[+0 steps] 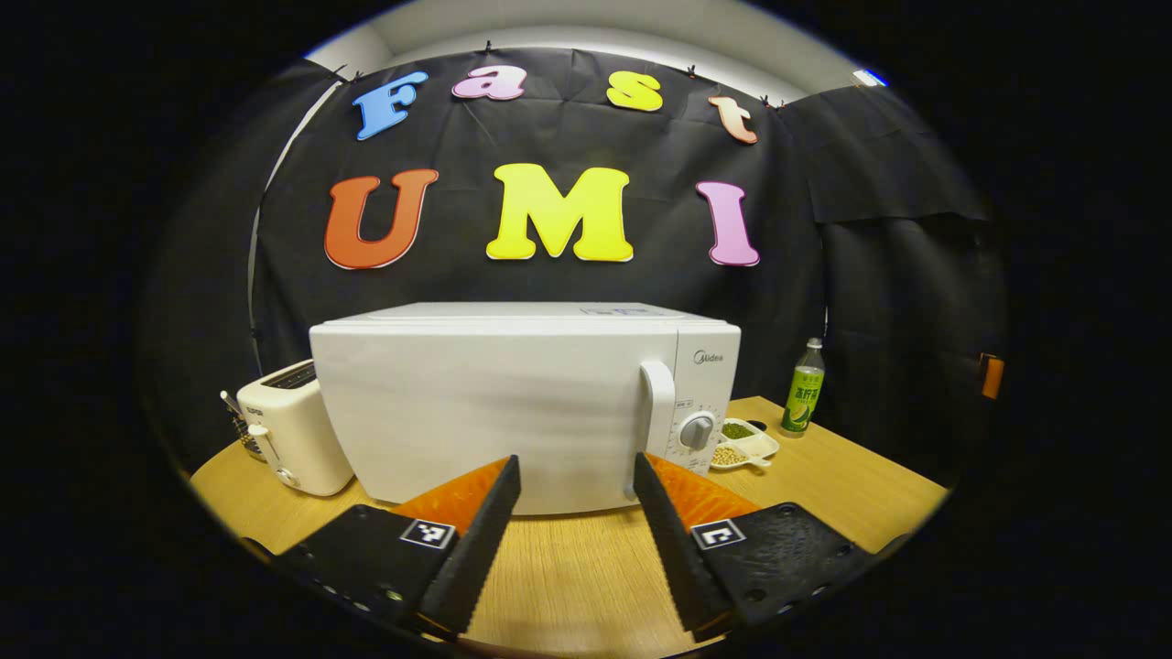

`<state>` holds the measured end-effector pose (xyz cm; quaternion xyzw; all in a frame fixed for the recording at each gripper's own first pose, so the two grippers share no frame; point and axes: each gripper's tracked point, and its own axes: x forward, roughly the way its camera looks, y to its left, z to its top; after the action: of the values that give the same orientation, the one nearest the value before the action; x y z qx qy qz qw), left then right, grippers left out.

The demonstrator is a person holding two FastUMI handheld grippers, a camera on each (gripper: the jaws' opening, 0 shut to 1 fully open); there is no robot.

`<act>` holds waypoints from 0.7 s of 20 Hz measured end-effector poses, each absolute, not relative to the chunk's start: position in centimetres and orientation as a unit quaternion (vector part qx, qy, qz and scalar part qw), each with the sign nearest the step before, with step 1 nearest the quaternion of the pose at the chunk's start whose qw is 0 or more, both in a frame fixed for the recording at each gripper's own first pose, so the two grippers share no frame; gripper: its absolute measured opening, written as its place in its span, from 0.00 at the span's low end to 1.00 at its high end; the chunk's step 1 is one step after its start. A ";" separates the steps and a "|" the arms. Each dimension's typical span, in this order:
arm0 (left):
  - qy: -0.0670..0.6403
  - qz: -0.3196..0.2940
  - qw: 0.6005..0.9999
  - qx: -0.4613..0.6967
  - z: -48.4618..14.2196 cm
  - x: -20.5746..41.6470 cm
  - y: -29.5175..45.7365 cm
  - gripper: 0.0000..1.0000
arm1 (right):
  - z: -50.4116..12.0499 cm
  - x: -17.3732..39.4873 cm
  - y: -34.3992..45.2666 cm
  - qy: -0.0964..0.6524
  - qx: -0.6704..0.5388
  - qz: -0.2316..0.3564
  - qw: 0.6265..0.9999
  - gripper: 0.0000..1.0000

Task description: Open the microwave oven with the left hand, put the food in, and close the microwave oven.

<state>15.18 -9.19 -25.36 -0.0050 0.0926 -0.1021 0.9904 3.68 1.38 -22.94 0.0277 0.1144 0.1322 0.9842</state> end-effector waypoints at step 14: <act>-0.002 -0.007 1.000 0.019 -7.9 -5.9 -2.9 0.96 | -10.5 -5.1 1.1 0.039 0.077 0.119 0.989 0.97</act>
<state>-5.91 -2.90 -7.91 0.0188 -0.0016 -0.0067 0.9998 -5.14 1.07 -10.53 0.0767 0.0388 0.1186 0.9892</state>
